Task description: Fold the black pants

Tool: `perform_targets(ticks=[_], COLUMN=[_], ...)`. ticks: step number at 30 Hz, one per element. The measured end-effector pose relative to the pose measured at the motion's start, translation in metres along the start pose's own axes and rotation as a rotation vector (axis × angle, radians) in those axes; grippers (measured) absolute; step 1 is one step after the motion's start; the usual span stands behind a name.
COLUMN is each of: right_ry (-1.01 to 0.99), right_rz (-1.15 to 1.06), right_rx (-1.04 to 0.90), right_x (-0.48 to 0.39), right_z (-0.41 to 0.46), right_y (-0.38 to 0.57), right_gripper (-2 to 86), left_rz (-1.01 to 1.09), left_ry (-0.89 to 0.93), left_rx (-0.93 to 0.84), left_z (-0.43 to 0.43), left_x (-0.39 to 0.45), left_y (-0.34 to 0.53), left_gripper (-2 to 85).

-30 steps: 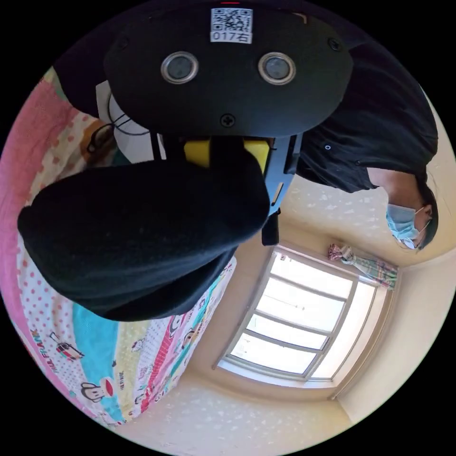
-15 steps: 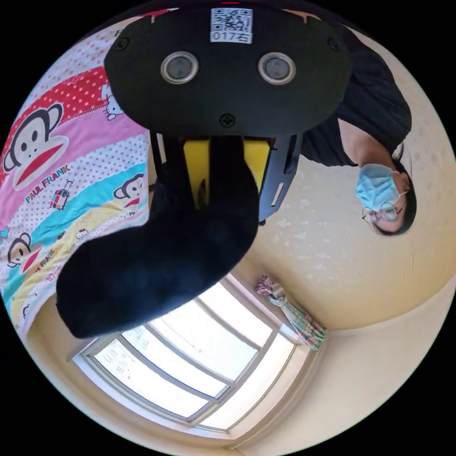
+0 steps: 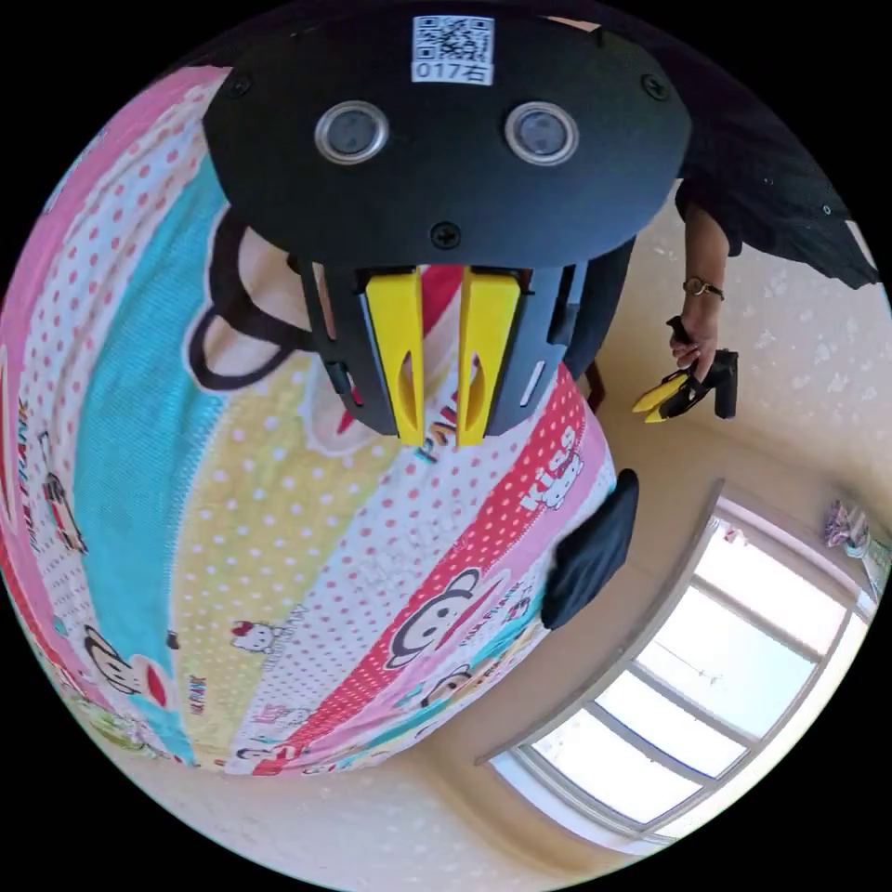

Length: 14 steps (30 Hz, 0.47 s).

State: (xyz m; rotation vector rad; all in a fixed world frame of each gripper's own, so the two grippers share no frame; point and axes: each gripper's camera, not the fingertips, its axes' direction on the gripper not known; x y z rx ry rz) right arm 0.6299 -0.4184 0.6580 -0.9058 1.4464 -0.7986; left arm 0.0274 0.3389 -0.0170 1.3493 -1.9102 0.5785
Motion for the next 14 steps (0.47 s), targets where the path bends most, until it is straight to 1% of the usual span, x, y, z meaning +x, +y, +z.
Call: perform_targets(ticks=[1,2,3,5,6,7,8,10,12,13,14], right_ry=[0.111,0.234,0.292,0.453,0.475,0.519,0.565,0.617,0.599,0.577,0.592], right_rz=[0.054,0.091,0.103,0.161,0.176,0.209,0.231,0.263,0.300,0.321,0.296], right_rx=[0.069,0.127,0.154,0.219,0.224,0.240,0.265,0.279,0.171,0.093,0.126], right_x=[0.015,0.025,0.029,0.050,0.056,0.066,0.075,0.092,0.118,0.134,0.128], right_z=[-0.027,-0.051,-0.062,-0.092,-0.097,-0.105,-0.110,-0.107,-0.082,-0.060,-0.056], right_y=[0.024,0.042,0.049,0.066,0.067,0.069,0.070,0.071,0.070,0.073,0.076], right_gripper=[11.8,14.5,15.2,17.5,18.0,18.6,19.3,20.8,22.7,23.5,23.8], left_rz=[0.051,0.164,0.266,0.383,0.441,0.466,0.495,0.501,0.458,0.441,0.447], left_ry=[0.007,0.014,0.017,0.047,0.062,0.061,0.039,0.004,-0.017,-0.028,-0.112], left_rx=[-0.007,-0.022,-0.032,-0.045,-0.040,-0.034,-0.016,-0.023,-0.111,-0.152,-0.105], left_z=[0.009,0.028,0.049,0.084,0.109,0.121,0.146,0.186,0.248,0.266,0.281], left_x=[0.018,0.060,0.102,0.160,0.194,0.209,0.235,0.263,0.275,0.274,0.273], left_y=[-0.002,-0.009,-0.017,-0.029,-0.036,-0.039,-0.042,-0.045,-0.038,-0.034,-0.019], left_gripper=[15.4,16.0,16.8,18.3,19.6,20.3,21.7,23.4,23.7,22.5,20.0])
